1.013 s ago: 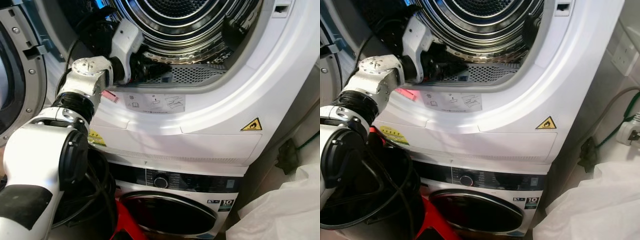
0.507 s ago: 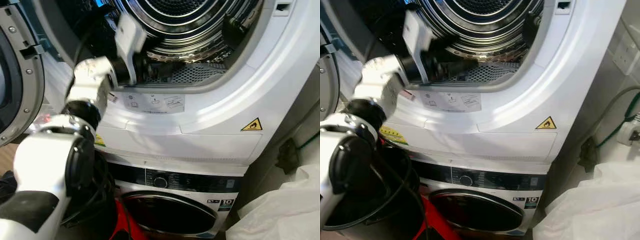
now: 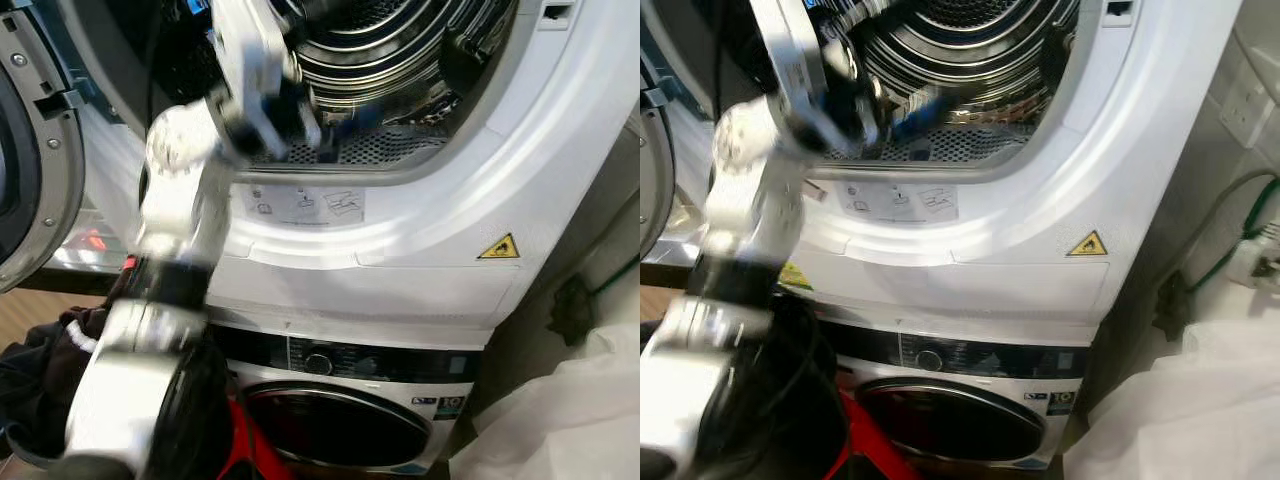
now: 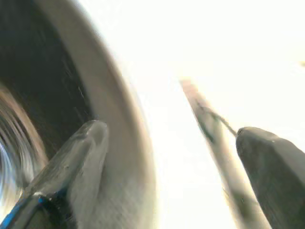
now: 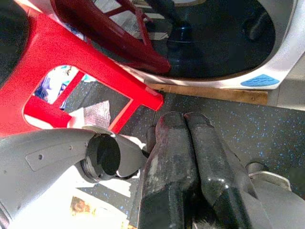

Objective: Clothes washing

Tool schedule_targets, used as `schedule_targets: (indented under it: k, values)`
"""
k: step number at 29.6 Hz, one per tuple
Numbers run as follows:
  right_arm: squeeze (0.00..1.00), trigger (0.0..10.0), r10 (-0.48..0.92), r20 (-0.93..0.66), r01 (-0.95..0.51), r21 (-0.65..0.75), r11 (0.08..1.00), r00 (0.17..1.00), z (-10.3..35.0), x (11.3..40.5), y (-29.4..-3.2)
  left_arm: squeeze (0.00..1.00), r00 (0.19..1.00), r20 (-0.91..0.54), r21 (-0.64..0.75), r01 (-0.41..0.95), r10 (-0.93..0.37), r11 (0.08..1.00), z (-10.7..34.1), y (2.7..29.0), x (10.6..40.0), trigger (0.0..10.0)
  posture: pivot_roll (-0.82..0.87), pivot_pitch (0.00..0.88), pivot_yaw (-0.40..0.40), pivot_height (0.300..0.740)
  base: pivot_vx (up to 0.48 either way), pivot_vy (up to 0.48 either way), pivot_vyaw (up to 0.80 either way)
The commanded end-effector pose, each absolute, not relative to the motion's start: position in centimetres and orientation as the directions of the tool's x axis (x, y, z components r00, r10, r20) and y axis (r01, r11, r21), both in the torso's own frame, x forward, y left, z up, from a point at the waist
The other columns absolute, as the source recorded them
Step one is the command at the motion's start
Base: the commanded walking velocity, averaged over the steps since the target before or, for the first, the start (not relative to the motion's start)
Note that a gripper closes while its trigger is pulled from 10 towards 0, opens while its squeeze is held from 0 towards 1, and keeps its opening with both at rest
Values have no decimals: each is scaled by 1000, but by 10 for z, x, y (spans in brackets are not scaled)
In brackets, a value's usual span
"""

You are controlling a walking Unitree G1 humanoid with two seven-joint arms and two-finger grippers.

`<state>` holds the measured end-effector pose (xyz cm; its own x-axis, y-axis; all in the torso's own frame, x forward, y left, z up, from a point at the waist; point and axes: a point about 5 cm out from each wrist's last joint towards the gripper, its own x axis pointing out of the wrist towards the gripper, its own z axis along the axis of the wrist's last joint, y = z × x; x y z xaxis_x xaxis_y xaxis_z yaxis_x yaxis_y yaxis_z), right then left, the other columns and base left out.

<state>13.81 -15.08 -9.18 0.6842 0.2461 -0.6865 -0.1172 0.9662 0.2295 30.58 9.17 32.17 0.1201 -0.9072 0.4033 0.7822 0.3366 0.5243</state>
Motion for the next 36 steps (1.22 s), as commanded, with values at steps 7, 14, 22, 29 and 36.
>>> schedule_targets:
  k: [7, 14, 22, 29, 36]
  values:
    - [0, 10000, 284, -719, -137, 256, 957, 635, -96, 133, -138, 0, 275, 281, 246, 905, -919, 346, 252, 96, 256, 10000, 49, 45, 137, 740, 0, 0, 0]
    - [0, 10000, 296, -726, -154, 257, 954, 621, -93, 148, -129, 0, 345, -42, -72, 935, -938, 347, 132, 93, 221, 10000, 74, 0, 145, 740, 0, 0, 0]
    - [0, 10000, 275, -742, -152, 231, 961, 612, -92, 155, -128, 0, 618, -423, -174, 662, -663, 729, 17, 124, 223, 10000, 52, 0, 146, 740, 0, 0, 0]
    - [0, 10000, 108, -783, -13, 127, 992, 612, -94, 159, -151, 0, 601, -721, -142, 359, -345, 922, -51, 156, 215, 10000, 33, 0, 118, 740, 0, 0, 0]
    - [0, 10000, -41, -802, 155, 65, 986, 596, -92, 164, -175, 0, 604, -770, -41, 273, -204, 961, -60, 163, 221, 10000, -7, 0, 101, 740, 0, 0, 0]
